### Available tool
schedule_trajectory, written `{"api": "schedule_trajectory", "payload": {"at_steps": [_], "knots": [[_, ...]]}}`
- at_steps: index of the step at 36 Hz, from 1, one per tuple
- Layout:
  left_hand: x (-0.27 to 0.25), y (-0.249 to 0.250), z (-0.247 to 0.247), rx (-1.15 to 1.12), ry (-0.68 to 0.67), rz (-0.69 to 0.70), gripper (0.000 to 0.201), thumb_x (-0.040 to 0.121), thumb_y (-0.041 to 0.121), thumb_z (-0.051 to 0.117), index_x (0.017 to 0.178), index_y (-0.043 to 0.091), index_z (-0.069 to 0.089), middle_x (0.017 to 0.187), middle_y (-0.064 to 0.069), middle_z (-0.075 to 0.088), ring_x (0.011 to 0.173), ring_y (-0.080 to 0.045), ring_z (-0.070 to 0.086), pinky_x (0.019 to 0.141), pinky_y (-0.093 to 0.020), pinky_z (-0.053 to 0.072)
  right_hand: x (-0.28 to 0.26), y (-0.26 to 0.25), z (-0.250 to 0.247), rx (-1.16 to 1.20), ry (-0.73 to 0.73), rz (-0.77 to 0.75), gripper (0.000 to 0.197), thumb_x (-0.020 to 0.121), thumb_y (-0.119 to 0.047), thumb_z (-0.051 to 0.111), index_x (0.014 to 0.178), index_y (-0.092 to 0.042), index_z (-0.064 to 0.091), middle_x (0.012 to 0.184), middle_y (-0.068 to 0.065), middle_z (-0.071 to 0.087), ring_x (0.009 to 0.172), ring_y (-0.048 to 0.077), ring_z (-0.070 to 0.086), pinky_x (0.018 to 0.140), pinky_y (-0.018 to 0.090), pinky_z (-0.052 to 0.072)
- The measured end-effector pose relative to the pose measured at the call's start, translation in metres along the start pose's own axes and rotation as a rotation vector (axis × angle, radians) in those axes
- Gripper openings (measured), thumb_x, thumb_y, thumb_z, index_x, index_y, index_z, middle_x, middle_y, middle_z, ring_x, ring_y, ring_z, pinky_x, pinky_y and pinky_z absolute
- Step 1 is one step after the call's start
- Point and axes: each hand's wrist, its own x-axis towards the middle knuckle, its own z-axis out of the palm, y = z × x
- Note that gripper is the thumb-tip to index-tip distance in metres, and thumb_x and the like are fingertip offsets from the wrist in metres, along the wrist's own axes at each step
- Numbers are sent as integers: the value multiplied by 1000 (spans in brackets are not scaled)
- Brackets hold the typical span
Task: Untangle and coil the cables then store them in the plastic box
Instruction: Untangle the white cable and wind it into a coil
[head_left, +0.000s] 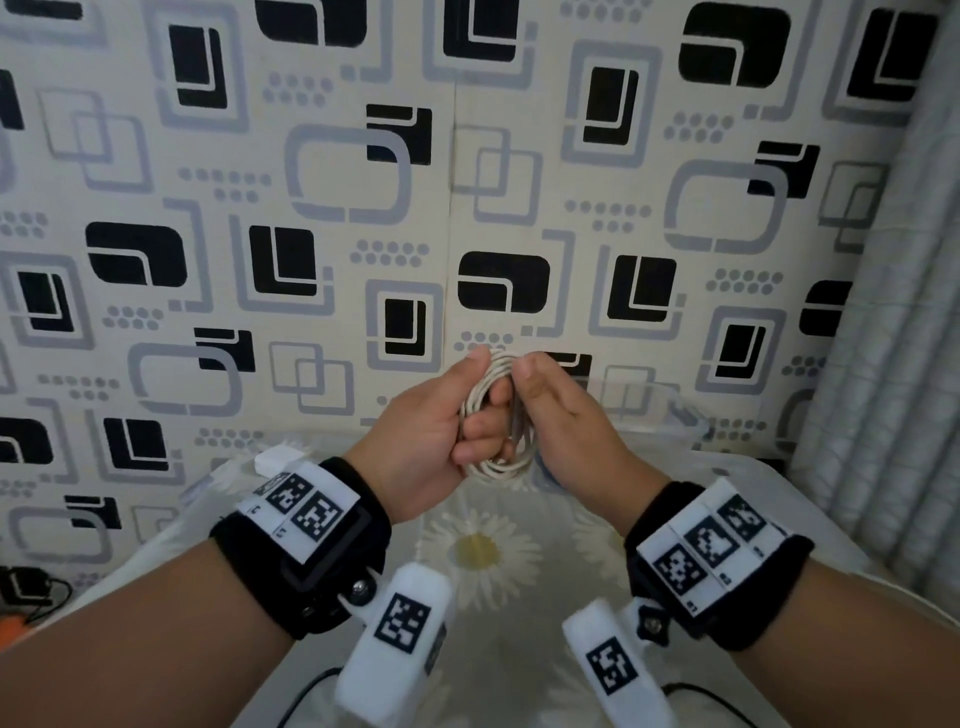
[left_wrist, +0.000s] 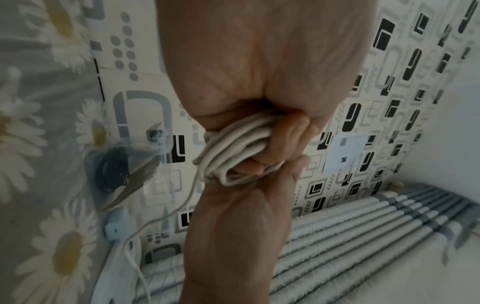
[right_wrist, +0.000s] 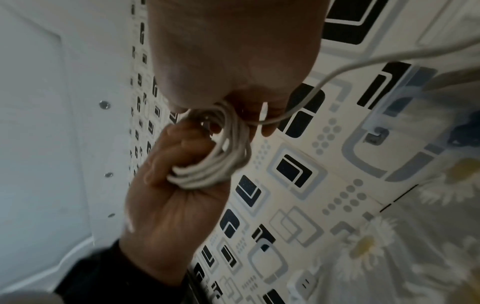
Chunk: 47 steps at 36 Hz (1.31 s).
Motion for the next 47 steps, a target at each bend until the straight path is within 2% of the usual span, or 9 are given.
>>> {"api": "schedule_trajectory", "payload": {"at_steps": [6, 12, 17, 23, 26, 29, 35, 39, 47], "knots": [[6, -1, 4, -81, 24, 12, 40, 94, 46, 37, 75, 13, 48, 44, 9, 33, 34, -4, 29, 63, -25, 42, 8, 8, 9, 92, 128, -1, 41, 86, -64, 45, 81, -24, 56, 78, 15, 61, 67, 28, 58, 54, 28, 44], [7, 2, -4, -11, 29, -56, 42, 98, 43, 37, 83, 8, 54, 62, -3, 48, 52, -13, 47, 73, -29, 40, 14, 16, 6, 64, 107, -17, 54, 79, -76, 46, 80, -22, 53, 70, 8, 57, 63, 24, 55, 60, 39, 46], [7, 11, -20, 153, 55, -132, 54, 95, 43, 45, 123, -2, 55, 99, -14, 59, 90, -25, 58, 93, -42, 48, 16, 19, 4, -78, 112, -95, 60, 88, -63, 38, 84, -5, 52, 66, 9, 53, 59, 15, 48, 58, 36, 42], [16, -6, -31, 19, 53, -134, 35, 89, 44, 56, 84, 10, 61, 73, -5, 59, 64, -16, 59, 77, -33, 50, 21, 34, 13, -25, 60, 54, 47, 83, -67, 41, 74, -22, 52, 62, -6, 53, 59, 16, 51, 57, 39, 45], [21, -16, -33, -58, 84, -101, 28, 93, 37, 52, 79, 13, 54, 59, 1, 49, 51, -11, 50, 71, -29, 49, 27, 43, 18, -28, 91, 87, 50, 82, -70, 42, 76, -22, 52, 66, 7, 55, 60, 23, 52, 57, 42, 45], [27, -23, -39, -116, 125, -77, 32, 100, 35, 42, 76, 14, 48, 50, 6, 36, 41, -7, 38, 67, -28, 49, 31, 49, 21, -70, 108, 87, 53, 91, -60, 42, 89, -9, 57, 80, 24, 59, 66, 24, 53, 66, 50, 49], [43, -33, -66, -293, 183, -67, 36, 102, 35, 36, 73, 16, 43, 47, 10, 29, 34, -4, 27, 52, -21, 42, 41, 73, 19, -64, -27, 226, 68, 86, -76, 28, 108, -25, 68, 101, 2, 73, 98, 15, 68, 97, 43, 49], [54, -34, -89, -393, 244, -65, 36, 101, 37, 37, 71, 18, 43, 45, 11, 28, 32, -5, 26, 50, -20, 41, 41, 90, 17, -137, -29, 264, 68, 94, -67, 23, 100, -12, 63, 80, 14, 68, 69, 19, 63, 81, 43, 51], [62, -37, -136, -513, 400, 45, 34, 98, 39, 41, 69, 21, 41, 46, 10, 26, 34, -7, 27, 50, -17, 39, 28, 124, 9, -311, -117, 422, 9, 99, -34, 48, 98, -27, 53, 79, -1, 63, 63, 10, 55, 66, 29, 48]]}}
